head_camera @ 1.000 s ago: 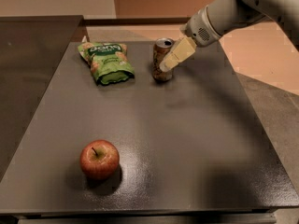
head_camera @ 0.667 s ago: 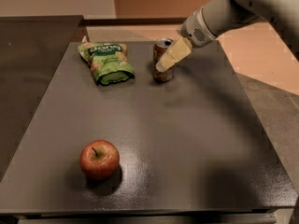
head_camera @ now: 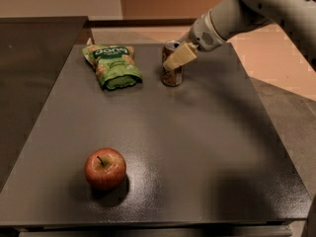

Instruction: Pick orange can

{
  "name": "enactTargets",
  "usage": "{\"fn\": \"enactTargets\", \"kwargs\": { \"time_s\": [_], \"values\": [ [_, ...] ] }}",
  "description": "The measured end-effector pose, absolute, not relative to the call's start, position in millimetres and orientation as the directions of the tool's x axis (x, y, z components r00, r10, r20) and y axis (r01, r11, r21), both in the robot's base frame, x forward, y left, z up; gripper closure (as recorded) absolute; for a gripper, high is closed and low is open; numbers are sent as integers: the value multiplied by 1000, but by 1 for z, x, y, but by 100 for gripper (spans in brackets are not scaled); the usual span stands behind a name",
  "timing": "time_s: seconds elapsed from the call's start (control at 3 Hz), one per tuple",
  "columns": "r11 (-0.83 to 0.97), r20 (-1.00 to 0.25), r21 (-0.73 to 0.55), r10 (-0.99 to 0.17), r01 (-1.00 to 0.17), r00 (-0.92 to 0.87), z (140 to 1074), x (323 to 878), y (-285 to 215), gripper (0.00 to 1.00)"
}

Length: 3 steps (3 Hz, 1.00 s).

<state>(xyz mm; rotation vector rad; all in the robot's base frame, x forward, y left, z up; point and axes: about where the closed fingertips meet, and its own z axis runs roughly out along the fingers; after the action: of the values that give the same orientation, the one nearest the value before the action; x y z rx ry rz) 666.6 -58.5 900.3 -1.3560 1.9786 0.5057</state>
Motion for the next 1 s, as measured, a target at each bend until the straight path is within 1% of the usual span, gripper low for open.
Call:
{"fn": "enactTargets", "kwargs": {
  "time_s": [0.33, 0.67, 1.0],
  "values": [
    [378, -720, -60, -657, -924, -222, 904, 664, -56, 63],
    [348, -736, -95, -656, -933, -170, 923, 655, -50, 87],
    [299, -751, -149, -655, -942, -90, 953, 639, -43, 100]
  ]
}}
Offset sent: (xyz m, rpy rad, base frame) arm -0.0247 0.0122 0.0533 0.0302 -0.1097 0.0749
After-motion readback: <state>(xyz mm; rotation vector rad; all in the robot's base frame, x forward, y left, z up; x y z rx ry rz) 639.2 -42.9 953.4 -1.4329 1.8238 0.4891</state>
